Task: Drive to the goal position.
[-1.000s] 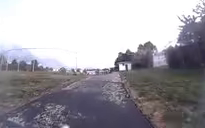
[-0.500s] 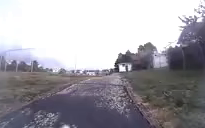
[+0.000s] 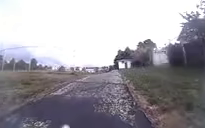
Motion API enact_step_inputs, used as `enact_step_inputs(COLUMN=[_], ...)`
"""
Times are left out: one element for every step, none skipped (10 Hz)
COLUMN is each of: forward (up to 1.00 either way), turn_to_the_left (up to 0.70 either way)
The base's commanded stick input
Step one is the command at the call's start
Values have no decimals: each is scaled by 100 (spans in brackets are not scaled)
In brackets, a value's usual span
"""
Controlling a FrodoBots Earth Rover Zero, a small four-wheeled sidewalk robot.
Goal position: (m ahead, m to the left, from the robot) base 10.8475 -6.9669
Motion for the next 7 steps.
enact_step_inputs(forward=[60,60,60,60,60,60,60], turn_to_the_left=[-15,-15,-15,-15,-8,-2,0])
